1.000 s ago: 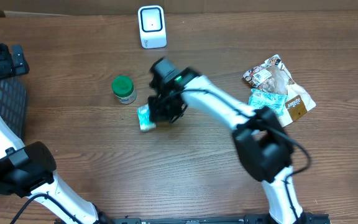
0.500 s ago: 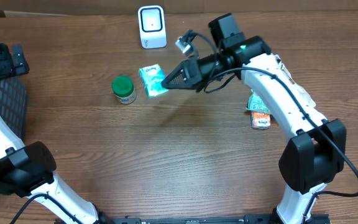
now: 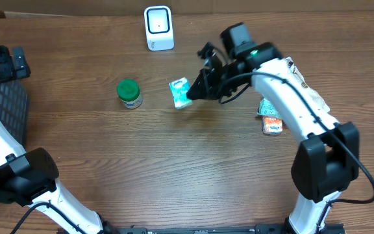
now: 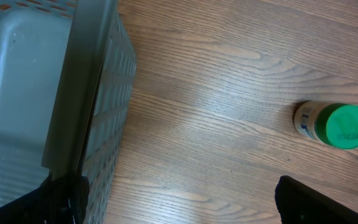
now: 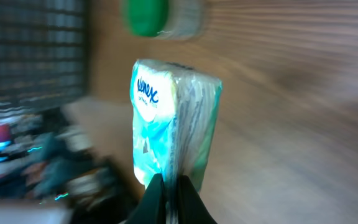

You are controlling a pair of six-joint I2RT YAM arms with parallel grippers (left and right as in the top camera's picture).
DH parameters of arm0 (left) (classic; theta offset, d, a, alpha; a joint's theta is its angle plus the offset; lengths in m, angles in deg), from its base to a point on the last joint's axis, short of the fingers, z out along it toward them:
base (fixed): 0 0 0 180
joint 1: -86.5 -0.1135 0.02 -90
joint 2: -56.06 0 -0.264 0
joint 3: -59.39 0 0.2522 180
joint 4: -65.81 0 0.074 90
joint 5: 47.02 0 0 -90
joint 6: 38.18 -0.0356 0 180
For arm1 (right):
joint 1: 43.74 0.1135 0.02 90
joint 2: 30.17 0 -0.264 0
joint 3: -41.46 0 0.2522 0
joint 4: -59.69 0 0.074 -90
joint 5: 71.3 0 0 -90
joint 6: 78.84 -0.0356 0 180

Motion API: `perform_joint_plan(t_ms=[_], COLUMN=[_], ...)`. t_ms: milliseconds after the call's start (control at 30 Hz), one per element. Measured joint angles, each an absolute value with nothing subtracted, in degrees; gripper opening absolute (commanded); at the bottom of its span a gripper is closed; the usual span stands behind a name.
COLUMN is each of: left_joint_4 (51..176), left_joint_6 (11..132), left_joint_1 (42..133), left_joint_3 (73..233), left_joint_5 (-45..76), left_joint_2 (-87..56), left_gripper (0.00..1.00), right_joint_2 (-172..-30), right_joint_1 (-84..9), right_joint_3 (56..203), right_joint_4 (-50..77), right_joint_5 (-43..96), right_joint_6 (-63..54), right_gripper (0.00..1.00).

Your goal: Scan the item barcode

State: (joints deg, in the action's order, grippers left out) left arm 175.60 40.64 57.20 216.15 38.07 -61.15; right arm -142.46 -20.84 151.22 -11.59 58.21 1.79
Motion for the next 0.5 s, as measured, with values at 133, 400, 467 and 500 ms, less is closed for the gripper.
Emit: perform_joint_plan(t_ms=[133, 400, 467, 500], left_joint_4=[175.6, 175.6, 175.6, 175.6], left_joint_6=[40.6, 40.6, 40.6, 40.6], left_joint_1=[57.2, 57.2, 57.2, 57.2], left_joint_3=[216.1, 216.1, 216.1, 216.1], left_joint_5=[38.1, 38.1, 38.1, 38.1], left_joint_2=[-61.2, -61.2, -61.2, -61.2], left_gripper=[1.00, 1.00, 1.00, 1.00], right_joint_2=[-144.9, -154.1, -154.5, -154.5], right_joint_1=[-18.0, -17.9, -18.3, -18.6], right_joint_3=[147.8, 145.0, 144.9, 145.0], right_joint_4=[-5.9, -5.7, -6.5, -7.2], right_joint_5=[52.2, 44.6, 43.2, 42.7], right_joint_6=[1.3, 1.8, 2.0, 2.1], right_gripper=[0.04, 0.34, 0.42, 0.44])
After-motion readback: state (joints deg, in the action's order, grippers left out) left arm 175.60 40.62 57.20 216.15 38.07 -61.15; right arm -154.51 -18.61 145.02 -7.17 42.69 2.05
